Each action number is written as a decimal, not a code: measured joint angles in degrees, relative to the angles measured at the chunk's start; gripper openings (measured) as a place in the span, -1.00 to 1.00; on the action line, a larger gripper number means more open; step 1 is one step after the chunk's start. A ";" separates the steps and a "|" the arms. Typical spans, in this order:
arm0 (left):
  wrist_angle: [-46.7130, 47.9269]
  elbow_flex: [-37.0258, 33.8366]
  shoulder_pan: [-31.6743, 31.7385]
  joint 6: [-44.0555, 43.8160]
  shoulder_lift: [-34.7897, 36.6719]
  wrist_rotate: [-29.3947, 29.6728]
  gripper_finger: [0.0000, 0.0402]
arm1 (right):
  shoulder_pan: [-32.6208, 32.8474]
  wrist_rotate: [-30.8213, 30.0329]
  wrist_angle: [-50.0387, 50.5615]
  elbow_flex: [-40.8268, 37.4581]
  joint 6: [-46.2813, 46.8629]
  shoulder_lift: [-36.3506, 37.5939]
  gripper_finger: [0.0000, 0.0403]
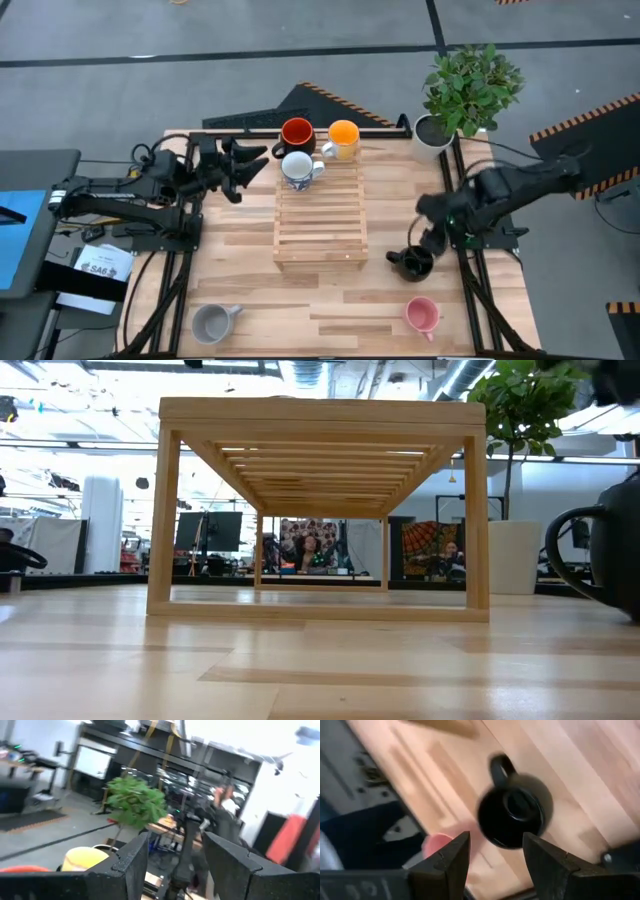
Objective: Place coffee mugs
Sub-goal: Put the black mug on the shelf, then put the gray mug on the shelf
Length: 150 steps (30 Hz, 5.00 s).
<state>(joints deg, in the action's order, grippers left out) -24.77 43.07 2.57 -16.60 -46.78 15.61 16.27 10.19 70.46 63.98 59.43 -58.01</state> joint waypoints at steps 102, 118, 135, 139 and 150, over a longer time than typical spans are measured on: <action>0.09 0.09 0.00 -1.03 -0.04 1.58 -0.12 | -27.29 -25.06 13.72 55.73 -50.96 -47.85 -0.43; 2.07 0.09 0.00 -1.00 -0.07 1.65 -0.12 | -27.02 -25.10 14.24 55.69 -50.35 -33.82 -0.42; 5.43 0.09 0.00 -1.07 -0.09 -8.99 -0.12 | -18.06 -23.98 -16.53 18.69 -39.36 -5.44 -0.42; 6.68 0.07 0.00 -1.09 -0.09 -9.75 -0.12 | -14.60 -23.92 -30.08 7.41 -36.57 0.93 -0.42; 8.09 0.08 0.00 2.58 -0.06 -10.63 -0.12 | -9.62 -23.74 -53.96 -2.03 -36.38 4.33 -0.42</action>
<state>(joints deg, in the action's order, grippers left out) -16.68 43.15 2.57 -14.02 -46.84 4.97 6.66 -13.56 16.51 61.95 23.05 -53.68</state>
